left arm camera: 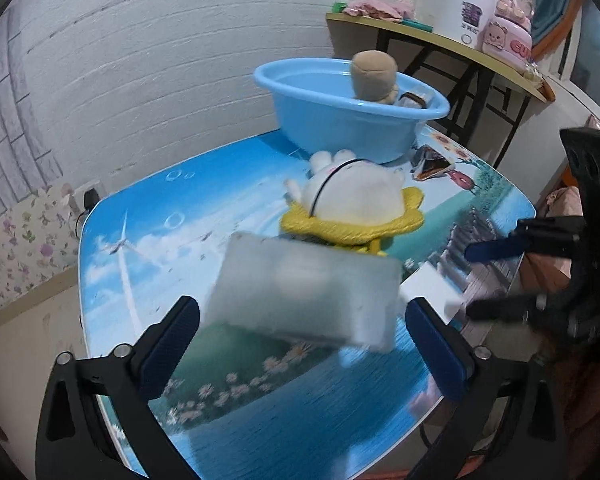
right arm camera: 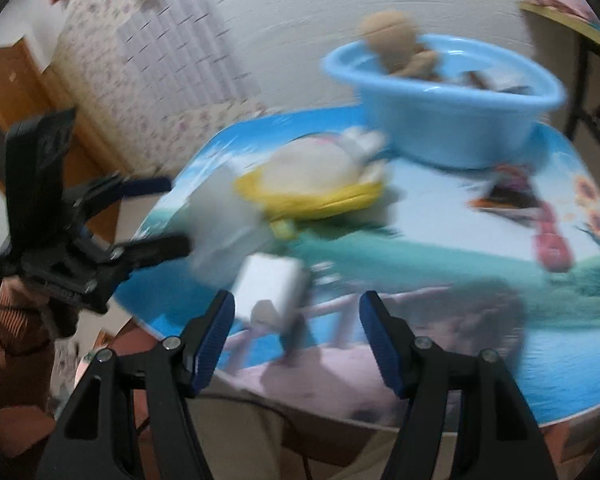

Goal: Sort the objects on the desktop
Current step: 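Withdraw both grippers from the basin and move right gripper to the white box, then grasp the small white box with the right gripper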

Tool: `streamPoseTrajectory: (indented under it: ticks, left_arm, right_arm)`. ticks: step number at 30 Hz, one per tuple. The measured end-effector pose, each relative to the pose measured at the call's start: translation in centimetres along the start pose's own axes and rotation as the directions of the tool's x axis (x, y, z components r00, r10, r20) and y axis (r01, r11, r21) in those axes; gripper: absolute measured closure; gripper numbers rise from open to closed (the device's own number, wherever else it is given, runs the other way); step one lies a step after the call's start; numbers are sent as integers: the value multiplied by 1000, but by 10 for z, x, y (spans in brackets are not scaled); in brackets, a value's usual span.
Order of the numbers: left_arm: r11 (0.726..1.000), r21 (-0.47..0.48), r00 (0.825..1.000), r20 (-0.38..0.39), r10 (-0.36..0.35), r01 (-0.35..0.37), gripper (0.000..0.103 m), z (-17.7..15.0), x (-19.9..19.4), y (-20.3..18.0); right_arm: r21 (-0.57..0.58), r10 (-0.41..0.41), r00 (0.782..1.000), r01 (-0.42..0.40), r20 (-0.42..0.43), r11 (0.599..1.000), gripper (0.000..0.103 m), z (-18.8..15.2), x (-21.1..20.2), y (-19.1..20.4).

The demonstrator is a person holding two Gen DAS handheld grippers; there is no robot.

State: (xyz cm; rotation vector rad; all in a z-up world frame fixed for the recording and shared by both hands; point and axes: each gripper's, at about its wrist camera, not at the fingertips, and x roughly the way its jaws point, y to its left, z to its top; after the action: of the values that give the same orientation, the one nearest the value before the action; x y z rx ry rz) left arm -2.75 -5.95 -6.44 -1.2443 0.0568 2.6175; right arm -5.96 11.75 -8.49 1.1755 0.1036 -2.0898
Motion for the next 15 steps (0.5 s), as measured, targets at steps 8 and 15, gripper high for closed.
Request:
streamPoseTrajectory:
  ticks: [8, 15]
  left_arm:
    - [999, -7, 999, 11, -37, 37, 0, -8, 1, 12]
    - [998, 63, 1000, -14, -22, 23, 0, -5, 11, 16]
  right_arm:
    - [-85, -100, 994, 96, -47, 992, 38, 0, 27, 18]
    - [-34, -128, 991, 127, -30, 991, 58, 0, 20, -5]
